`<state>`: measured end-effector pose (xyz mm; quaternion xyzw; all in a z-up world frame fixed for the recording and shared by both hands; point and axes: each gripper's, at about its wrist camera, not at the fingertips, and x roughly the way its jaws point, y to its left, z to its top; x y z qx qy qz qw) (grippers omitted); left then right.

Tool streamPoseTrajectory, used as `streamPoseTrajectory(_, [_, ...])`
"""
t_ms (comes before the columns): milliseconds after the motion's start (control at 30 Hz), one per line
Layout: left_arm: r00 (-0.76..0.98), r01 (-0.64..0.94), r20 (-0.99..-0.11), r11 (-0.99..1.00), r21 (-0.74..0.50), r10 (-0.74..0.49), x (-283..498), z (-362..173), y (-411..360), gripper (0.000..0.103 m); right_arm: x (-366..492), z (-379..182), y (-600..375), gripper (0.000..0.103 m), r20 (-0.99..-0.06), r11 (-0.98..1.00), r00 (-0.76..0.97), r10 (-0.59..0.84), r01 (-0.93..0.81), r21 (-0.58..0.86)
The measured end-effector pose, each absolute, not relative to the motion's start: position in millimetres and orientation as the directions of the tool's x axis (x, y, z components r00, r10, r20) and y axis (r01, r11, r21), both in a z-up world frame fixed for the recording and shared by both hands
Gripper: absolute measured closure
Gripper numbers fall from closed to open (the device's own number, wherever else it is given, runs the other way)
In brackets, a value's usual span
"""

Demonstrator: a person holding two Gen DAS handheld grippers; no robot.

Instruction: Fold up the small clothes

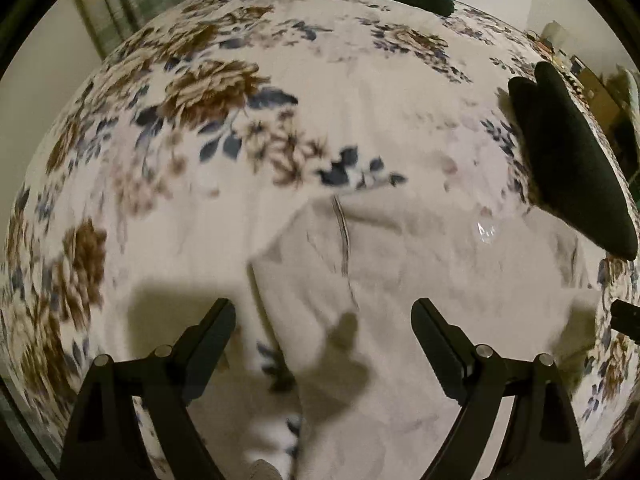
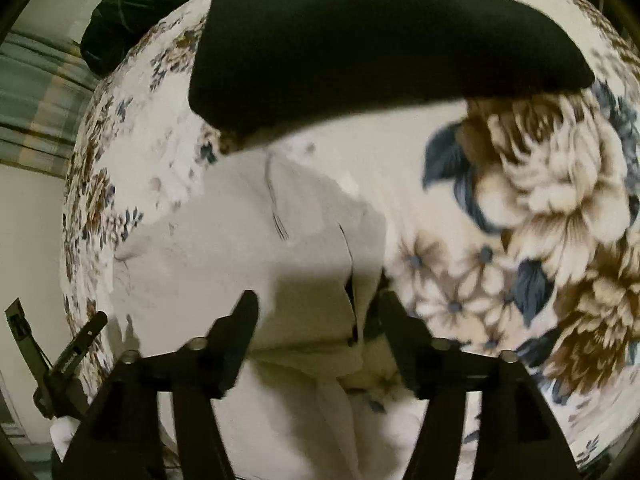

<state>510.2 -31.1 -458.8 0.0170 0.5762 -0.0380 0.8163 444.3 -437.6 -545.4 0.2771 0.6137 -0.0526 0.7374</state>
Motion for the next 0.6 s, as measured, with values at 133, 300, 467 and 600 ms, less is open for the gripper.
streamPoseTrajectory(133, [0.289,0.068,-0.951,0.993,-0.092,-0.108,508,-469,-16,0.013,426,-546,-437,0.033,-0.931,0.826,0.223,0.289,0.435,0.36])
streamPoseTrajectory(300, [0.188,0.054,-0.965,0.983,-0.175,-0.182,460,-480,4,0.013,351,-557,-429,0.026,-0.935,0.799,0.162,0.316,0.485,0.355])
streamPoseTrajectory(467, [0.114,0.047,-0.97,0.977,-0.209,-0.213,382,-470,27,0.013,254,-563,-415,0.026,-0.934,0.778,0.094,0.345,0.529,0.34])
streamPoseTrajectory(600, [0.066,0.043,-0.982,0.984,-0.175,-0.177,314,-475,41,0.013,194,-584,-402,0.026,-0.921,0.755,0.053,0.386,0.556,0.348])
